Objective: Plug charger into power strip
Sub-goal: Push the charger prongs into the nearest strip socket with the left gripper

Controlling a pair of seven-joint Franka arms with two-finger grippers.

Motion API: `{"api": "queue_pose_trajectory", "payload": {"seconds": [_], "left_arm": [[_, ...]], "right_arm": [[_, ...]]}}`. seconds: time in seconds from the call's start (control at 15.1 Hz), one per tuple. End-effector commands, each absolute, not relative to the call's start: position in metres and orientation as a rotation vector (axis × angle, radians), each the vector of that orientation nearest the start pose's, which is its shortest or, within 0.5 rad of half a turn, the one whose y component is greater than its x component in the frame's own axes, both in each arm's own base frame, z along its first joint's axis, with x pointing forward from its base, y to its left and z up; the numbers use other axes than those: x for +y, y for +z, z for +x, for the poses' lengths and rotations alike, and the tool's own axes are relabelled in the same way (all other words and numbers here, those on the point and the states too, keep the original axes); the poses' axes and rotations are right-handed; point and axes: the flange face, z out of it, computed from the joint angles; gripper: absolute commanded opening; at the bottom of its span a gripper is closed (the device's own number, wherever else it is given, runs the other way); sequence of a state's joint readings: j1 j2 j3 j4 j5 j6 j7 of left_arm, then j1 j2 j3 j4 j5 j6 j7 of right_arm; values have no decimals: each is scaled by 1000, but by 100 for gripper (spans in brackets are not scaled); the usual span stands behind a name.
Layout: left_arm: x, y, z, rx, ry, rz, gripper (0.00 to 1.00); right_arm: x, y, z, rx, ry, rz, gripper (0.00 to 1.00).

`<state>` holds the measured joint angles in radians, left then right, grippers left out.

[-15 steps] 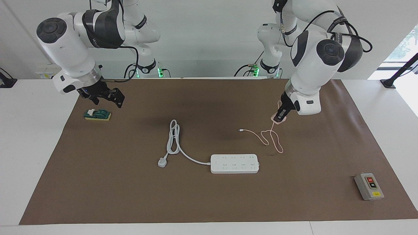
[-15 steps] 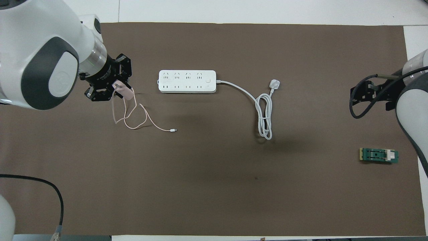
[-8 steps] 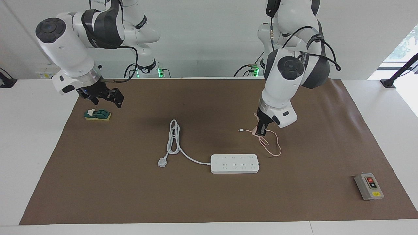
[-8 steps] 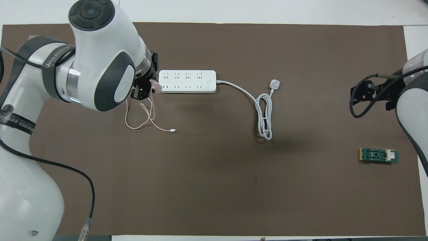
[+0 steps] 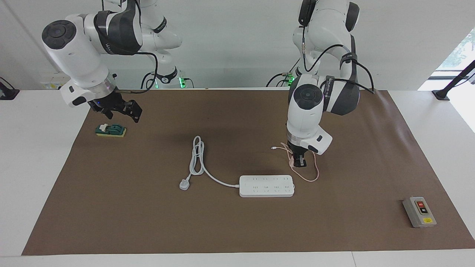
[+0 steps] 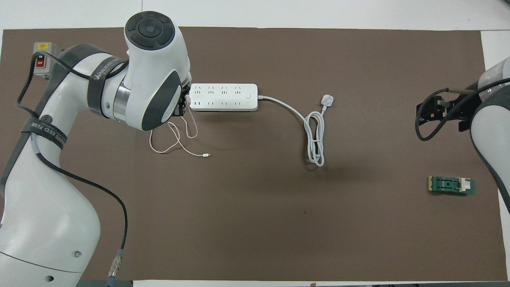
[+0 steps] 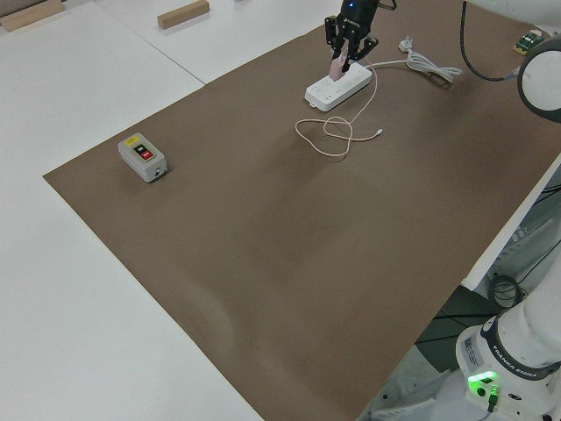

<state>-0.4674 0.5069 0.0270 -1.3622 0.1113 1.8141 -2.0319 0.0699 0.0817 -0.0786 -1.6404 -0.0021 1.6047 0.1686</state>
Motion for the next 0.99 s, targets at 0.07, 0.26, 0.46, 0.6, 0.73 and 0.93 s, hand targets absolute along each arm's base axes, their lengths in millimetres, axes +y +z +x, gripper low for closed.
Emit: {"api": "queue_pose_trajectory", "payload": {"seconds": [0.07, 0.26, 0.46, 0.6, 0.73, 0.93], "left_arm": [[-308, 396, 639, -2181, -188, -2104, 0], [-316, 378, 638, -2148, -185, -2108, 0], [-321, 371, 645, -2134, -187, -2116, 0], [-323, 367, 654, -2112, -188, -2113, 0], [-327, 350, 661, -2079, -178, -2096, 0], [-323, 350, 663, -2049, -170, -2109, 0]], "right_arm": [[-8, 550, 576, 246, 218, -3154, 100], [-8, 550, 576, 246, 218, -3152, 100], [-7, 550, 577, 246, 216, -3152, 100], [-8, 550, 577, 251, 216, -3152, 100], [-7, 550, 577, 248, 216, -3152, 100], [-7, 550, 577, 248, 216, -3152, 100]]}}
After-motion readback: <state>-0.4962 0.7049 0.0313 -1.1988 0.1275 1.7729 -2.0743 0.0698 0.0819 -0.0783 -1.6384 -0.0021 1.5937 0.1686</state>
